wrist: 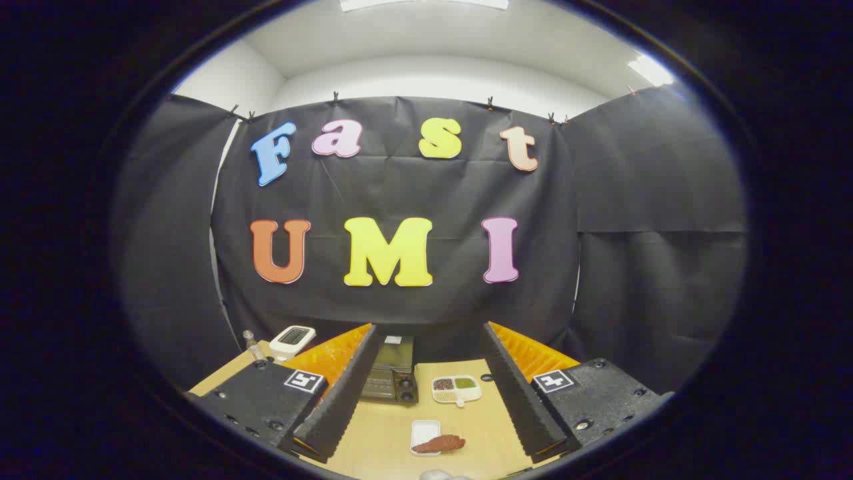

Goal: Open the toaster oven, put the food inside, and close the toaster oven door.

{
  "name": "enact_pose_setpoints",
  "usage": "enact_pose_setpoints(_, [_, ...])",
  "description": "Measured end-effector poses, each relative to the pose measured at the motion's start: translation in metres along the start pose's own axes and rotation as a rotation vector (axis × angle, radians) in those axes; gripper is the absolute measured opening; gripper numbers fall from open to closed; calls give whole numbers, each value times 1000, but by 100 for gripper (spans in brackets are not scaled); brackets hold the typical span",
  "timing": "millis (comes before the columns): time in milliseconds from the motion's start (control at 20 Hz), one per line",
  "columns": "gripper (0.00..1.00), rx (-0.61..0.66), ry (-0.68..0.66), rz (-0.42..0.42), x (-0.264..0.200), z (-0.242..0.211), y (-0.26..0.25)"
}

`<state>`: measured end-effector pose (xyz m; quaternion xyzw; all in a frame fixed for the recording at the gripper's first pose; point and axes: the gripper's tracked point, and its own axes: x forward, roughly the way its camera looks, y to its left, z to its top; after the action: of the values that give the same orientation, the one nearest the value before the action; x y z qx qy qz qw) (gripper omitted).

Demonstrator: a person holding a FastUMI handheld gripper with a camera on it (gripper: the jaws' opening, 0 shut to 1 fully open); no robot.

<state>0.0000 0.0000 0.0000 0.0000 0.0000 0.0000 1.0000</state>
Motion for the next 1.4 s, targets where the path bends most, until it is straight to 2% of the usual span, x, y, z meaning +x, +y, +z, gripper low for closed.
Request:
enact_pose_setpoints(500, [99, 12, 22, 0, 15, -9, 11])
enact_pose_setpoints(750, [99, 26, 38, -26, 36, -23, 25])
enact_pose_setpoints(1000, [99, 11, 48, -36, 74, -48, 61])
enact_pose_setpoints(1400, [99, 35, 110, -17, 166, -129, 145])
